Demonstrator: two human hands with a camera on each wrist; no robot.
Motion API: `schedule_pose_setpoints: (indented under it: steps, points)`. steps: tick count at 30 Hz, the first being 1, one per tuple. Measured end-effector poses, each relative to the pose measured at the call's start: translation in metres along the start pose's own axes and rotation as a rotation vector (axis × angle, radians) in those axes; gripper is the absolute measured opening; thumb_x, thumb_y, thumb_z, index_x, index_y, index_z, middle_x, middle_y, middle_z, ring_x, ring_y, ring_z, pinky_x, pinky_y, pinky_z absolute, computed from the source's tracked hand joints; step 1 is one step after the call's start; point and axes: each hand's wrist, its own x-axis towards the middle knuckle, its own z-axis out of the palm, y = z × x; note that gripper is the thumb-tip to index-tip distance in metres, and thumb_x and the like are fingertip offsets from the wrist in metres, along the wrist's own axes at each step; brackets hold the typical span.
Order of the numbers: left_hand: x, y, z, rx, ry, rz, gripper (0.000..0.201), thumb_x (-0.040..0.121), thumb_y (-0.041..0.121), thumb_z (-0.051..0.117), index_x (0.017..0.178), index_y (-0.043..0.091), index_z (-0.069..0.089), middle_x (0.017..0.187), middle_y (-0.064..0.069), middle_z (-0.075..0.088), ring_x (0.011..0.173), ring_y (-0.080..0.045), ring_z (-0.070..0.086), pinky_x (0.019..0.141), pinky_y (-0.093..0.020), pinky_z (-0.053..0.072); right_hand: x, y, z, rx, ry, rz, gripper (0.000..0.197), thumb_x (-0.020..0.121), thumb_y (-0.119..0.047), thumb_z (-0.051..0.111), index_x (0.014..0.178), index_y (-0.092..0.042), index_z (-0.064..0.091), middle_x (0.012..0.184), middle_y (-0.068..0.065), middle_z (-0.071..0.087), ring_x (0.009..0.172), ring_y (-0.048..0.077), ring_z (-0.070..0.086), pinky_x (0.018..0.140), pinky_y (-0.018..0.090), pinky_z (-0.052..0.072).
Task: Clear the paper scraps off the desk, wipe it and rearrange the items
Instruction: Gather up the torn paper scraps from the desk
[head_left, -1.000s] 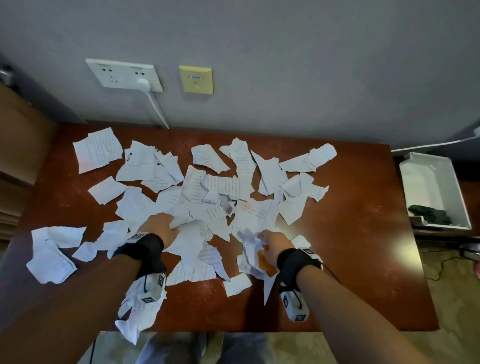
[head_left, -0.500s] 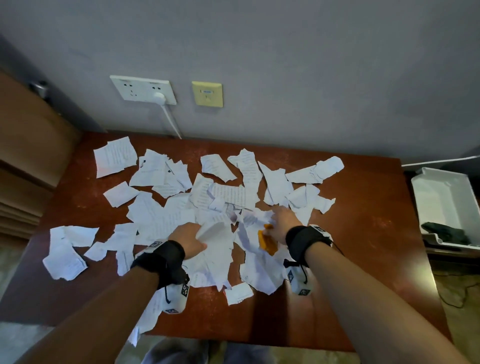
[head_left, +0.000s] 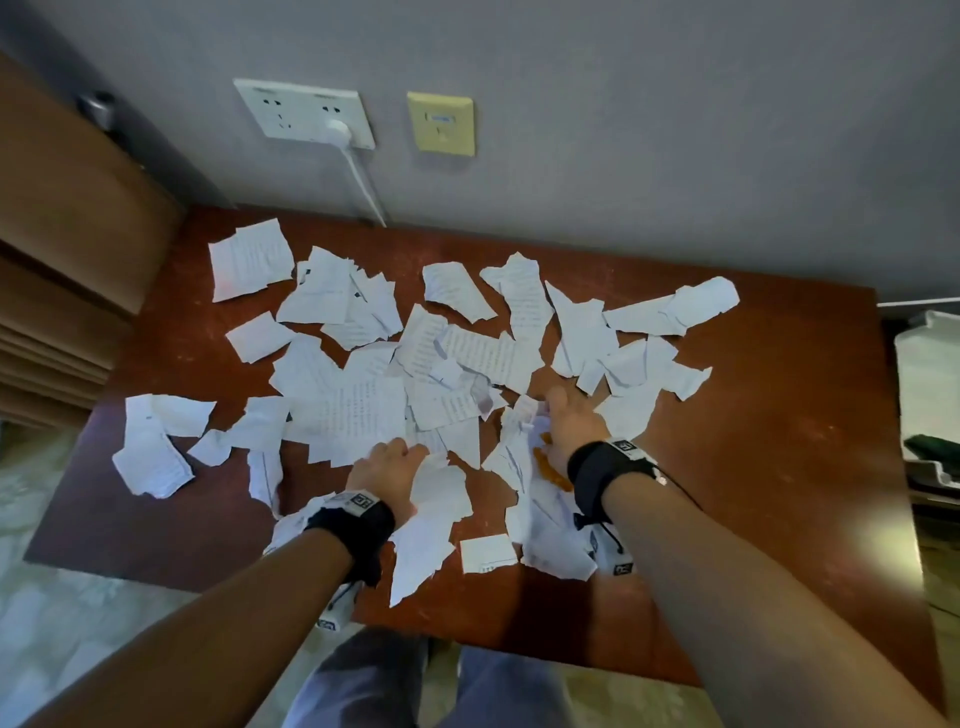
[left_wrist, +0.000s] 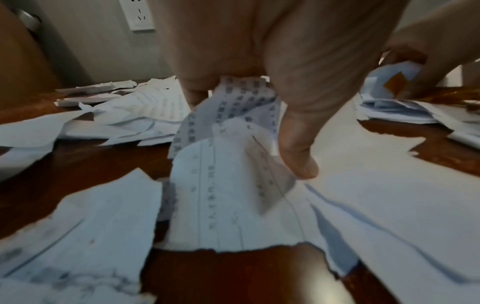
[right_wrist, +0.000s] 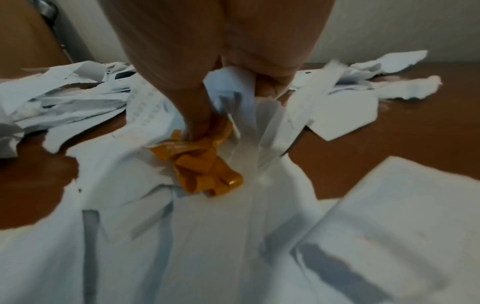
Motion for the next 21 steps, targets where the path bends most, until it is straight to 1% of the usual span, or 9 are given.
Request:
schedule_pose_setpoints:
  steps: [1,3,6,8,10,14,17,19,21]
  points:
    - [0.000,0.001,0.002,0.026,0.018,-0.001,0.072,0.084,0.034,0.073,0.144,0.028,0.034,0.142,-0.002,0.040,0.128,-0.025,0.041,0.100,-0.039,0.044,-0.003,0.001,0.001,0.053,0.005,0.038,0.050,0.082,-0.021,0.071,0.118,-0.020,0.037,0.120,0.011,0.052,0.103,0.033,0.055,0.085,0.038,0.050]
    - [0.000,0.001,0.002,0.060,0.040,-0.006,0.064,0.085,0.034,0.071,0.141,0.028,0.040,0.139,-0.001,0.040,0.125,-0.025,0.040,0.099,-0.039,0.043,-0.009,0.003,0.000,0.097,-0.020,0.085,0.041,0.085,-0.024,0.068,0.116,-0.021,0.042,0.114,0.009,0.057,0.099,0.032,0.058,0.086,0.039,0.051]
    - [-0.003,0.001,-0.001,0.096,0.040,-0.007,0.046,0.087,0.035,0.067,0.131,0.027,0.055,0.133,0.000,0.041,0.122,-0.023,0.040,0.099,-0.038,0.041,-0.017,0.011,-0.007,-0.041,-0.093,0.103,0.021,0.091,-0.030,0.061,0.110,-0.020,0.058,0.112,0.008,0.063,0.107,0.028,0.056,0.091,0.036,0.046]
    - [-0.004,0.002,-0.002,0.108,0.026,0.006,0.039,0.089,0.033,0.064,0.127,0.026,0.059,0.132,0.001,0.043,0.121,-0.022,0.041,0.099,-0.038,0.041,-0.022,0.022,-0.012,-0.057,-0.100,0.119,0.022,0.094,-0.032,0.056,0.110,-0.018,0.059,0.115,0.008,0.061,0.116,0.028,0.049,0.093,0.037,0.043]
    - [-0.006,0.004,-0.004,0.103,-0.004,0.015,0.038,0.093,0.032,0.060,0.131,0.026,0.056,0.135,0.001,0.046,0.125,-0.022,0.043,0.101,-0.037,0.042,-0.030,0.032,-0.024,-0.021,-0.077,0.147,0.029,0.096,-0.035,0.053,0.115,-0.013,0.057,0.118,0.010,0.057,0.119,0.028,0.045,0.092,0.036,0.044]
    - [-0.010,0.006,-0.013,0.045,-0.067,0.024,0.044,0.098,0.034,0.052,0.142,0.028,0.045,0.145,-0.001,0.049,0.131,-0.022,0.048,0.107,-0.035,0.038,-0.052,0.050,-0.064,0.165,-0.028,0.158,0.022,0.099,-0.029,0.051,0.105,-0.009,0.059,0.107,0.014,0.064,0.091,0.027,0.057,0.078,0.031,0.047]
    - [-0.012,0.009,-0.034,-0.092,-0.047,-0.002,0.053,0.098,0.035,0.055,0.147,0.025,0.039,0.148,-0.004,0.047,0.131,-0.024,0.049,0.107,-0.034,0.039,-0.067,0.067,-0.087,0.315,0.051,0.185,0.019,0.098,-0.030,0.053,0.098,-0.012,0.058,0.093,0.010,0.065,0.088,0.030,0.063,0.077,0.035,0.053]
    - [-0.017,0.013,-0.052,-0.208,-0.023,-0.025,0.059,0.096,0.036,0.059,0.149,0.020,0.037,0.150,-0.007,0.045,0.133,-0.026,0.047,0.109,-0.034,0.037,-0.077,0.075,-0.098,0.379,0.087,0.215,0.022,0.096,-0.033,0.056,0.091,-0.011,0.057,0.084,0.010,0.063,0.081,0.029,0.062,0.073,0.036,0.052]
    - [-0.020,0.020,-0.067,-0.329,-0.003,-0.038,0.066,0.094,0.035,0.065,0.150,0.016,0.036,0.151,-0.009,0.043,0.134,-0.027,0.045,0.109,-0.035,0.036,-0.087,0.080,-0.105,0.395,0.067,0.226,0.028,0.094,-0.033,0.061,0.079,-0.012,0.051,0.073,0.008,0.053,0.069,0.024,0.053,0.061,0.032,0.044]
